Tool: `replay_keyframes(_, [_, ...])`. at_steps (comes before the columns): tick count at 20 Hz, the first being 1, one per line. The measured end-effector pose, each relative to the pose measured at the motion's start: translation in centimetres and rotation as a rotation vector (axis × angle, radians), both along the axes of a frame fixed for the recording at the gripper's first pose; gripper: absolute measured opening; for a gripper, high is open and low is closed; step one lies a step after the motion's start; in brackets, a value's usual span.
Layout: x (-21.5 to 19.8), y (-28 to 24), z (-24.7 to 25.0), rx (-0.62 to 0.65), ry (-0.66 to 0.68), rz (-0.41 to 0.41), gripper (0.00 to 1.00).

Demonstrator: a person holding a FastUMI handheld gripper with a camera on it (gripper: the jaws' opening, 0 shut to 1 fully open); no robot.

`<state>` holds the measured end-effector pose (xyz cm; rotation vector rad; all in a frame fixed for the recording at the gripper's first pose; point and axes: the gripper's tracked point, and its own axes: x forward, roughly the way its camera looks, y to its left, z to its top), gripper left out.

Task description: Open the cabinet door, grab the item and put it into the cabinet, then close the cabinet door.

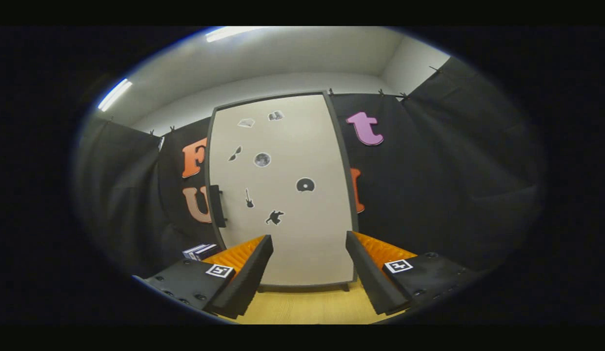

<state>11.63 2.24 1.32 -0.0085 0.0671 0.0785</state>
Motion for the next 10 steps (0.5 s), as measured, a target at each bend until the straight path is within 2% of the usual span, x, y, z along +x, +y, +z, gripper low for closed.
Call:
replay_keyframes(7, [-3.2, -5.6, 1.2, -0.089, -0.024, -0.029, 0.97])
replay_keyframes(10, [-4.8, -7.2, 1.5, -0.082, -0.028, -0.03, 0.97])
